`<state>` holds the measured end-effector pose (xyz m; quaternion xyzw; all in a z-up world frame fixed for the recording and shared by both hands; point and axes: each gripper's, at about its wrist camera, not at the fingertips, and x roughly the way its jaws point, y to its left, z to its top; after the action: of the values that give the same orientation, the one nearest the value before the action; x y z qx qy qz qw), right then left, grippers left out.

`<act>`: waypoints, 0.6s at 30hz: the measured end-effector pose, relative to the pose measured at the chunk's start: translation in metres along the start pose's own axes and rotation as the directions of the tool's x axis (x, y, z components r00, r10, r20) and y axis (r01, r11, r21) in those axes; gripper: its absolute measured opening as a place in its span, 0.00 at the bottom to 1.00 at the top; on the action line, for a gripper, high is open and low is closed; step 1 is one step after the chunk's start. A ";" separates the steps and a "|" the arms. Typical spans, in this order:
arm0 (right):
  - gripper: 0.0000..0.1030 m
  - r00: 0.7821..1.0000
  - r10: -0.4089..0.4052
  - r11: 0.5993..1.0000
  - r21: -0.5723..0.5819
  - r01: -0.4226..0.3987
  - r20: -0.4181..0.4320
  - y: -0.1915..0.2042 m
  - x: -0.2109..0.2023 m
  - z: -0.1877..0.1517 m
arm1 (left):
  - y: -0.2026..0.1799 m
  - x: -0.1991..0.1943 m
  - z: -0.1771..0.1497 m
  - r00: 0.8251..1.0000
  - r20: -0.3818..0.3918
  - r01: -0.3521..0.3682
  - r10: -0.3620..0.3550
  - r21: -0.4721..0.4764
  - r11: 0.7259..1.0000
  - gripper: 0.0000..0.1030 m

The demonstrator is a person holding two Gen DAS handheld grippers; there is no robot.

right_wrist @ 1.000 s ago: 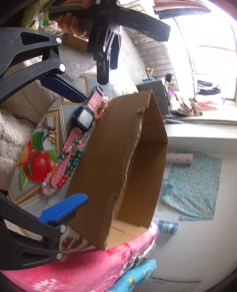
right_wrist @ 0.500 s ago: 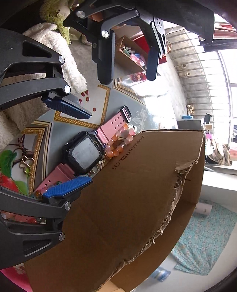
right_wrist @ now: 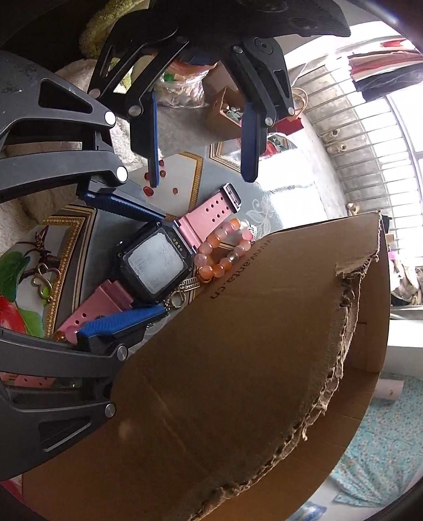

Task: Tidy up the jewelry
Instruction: 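Move the right tool to the pink smartwatch and close on its face, then grasp the pink watch strap with the left tool while the right tool holds the watch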

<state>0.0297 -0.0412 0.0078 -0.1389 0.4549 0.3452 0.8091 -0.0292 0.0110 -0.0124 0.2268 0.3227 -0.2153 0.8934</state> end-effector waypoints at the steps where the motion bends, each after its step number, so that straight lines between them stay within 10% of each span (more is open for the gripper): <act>1: 0.48 1.000 0.015 1.000 0.006 -0.015 0.000 -0.005 0.002 0.000 | -0.003 0.001 0.001 1.000 0.003 -0.003 0.003 0.023 1.000 0.59; 10: 0.48 0.982 0.187 0.981 0.058 -0.187 0.012 -0.033 -0.020 0.002 | -0.019 0.013 0.009 0.998 0.006 -0.064 0.064 0.162 0.985 0.47; 18: 0.49 0.972 0.232 0.970 0.069 -0.234 0.044 -0.039 -0.012 -0.004 | -0.007 0.025 0.019 0.999 -0.016 -0.049 0.051 0.106 0.993 0.08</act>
<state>0.0500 -0.0769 0.0119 -0.0483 0.4661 0.4232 0.7755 -0.0068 -0.0111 -0.0182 0.2836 0.3132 -0.2075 0.8823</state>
